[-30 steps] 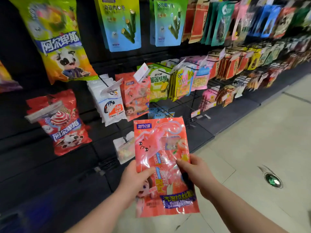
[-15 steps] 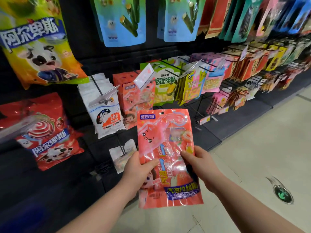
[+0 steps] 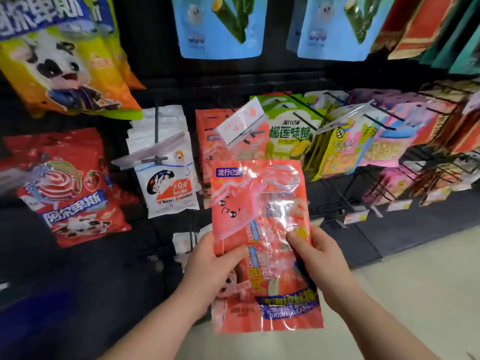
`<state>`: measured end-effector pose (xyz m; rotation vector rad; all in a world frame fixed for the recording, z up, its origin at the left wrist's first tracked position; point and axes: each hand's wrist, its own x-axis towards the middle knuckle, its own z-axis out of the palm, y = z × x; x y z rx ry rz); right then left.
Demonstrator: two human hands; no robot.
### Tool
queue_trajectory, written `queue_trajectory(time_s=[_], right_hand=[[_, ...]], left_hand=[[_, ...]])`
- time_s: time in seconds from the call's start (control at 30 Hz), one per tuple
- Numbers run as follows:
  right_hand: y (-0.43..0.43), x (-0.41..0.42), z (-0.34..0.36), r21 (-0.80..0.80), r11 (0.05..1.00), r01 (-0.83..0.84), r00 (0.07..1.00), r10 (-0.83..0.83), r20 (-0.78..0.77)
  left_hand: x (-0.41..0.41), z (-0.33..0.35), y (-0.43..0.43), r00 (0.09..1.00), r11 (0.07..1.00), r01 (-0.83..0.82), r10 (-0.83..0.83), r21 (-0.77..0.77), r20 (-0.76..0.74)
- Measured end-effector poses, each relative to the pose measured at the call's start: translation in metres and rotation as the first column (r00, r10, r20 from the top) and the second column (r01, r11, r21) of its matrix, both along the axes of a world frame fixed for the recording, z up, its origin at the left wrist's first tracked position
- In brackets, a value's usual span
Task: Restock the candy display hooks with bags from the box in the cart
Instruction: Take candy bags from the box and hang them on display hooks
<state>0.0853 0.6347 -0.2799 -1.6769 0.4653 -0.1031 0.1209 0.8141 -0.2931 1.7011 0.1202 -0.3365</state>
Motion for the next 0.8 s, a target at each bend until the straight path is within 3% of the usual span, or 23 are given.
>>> queue_trajectory(time_s=[0.23,0.8], right_hand=[[-0.030,0.035,-0.017,0.037,0.997,-0.073,0.997,0.073,0.020],[-0.035,0.069,-0.022,0.087,0.986,-0.144,0.988,0.138,0.065]], left_hand=[[0.015,-0.010,-0.029,0.990,0.991,-0.135,0.136,-0.016,0.041],[0.028,-0.002,-0.040,0.968,0.967,-0.242,0.245,-0.082,0.042]])
